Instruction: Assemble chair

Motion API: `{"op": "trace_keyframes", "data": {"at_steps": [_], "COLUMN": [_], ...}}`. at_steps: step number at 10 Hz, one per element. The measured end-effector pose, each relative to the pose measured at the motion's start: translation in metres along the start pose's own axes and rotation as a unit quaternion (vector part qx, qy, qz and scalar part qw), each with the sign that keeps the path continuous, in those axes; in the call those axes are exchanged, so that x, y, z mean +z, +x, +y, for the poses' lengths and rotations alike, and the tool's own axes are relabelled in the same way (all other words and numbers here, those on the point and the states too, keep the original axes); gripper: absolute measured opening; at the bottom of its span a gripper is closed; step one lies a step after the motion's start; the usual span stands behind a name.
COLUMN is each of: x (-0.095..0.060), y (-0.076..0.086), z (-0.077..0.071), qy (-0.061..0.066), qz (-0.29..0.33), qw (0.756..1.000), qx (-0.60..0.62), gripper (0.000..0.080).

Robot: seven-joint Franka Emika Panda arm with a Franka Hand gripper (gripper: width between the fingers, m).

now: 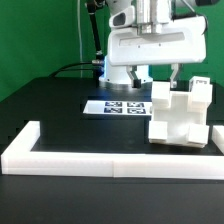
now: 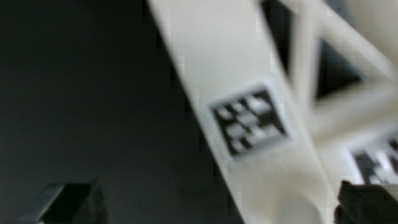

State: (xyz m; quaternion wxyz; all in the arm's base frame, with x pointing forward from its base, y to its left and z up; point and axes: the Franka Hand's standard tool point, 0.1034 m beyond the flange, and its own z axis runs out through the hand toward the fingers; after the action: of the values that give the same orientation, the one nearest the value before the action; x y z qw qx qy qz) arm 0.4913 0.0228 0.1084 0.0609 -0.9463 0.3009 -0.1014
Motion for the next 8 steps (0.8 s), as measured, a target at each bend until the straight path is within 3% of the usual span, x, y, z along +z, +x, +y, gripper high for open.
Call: {"op": "trace_keyframes", "data": {"at_steps": [4,6,8], "x": [0.001,-0.004,-0.004], "y": [0.003,0.018,0.038], "z": [0.000,-0.006,0.000], "qy": [-0.001,0.003,0.001], "qz": [0.003,0.013,0.024], "qw": [1.000,1.000,1.000], "qx": [0.001,-0.006,-0.004], "gripper": [0.0649,0.0649,0.0649]}}
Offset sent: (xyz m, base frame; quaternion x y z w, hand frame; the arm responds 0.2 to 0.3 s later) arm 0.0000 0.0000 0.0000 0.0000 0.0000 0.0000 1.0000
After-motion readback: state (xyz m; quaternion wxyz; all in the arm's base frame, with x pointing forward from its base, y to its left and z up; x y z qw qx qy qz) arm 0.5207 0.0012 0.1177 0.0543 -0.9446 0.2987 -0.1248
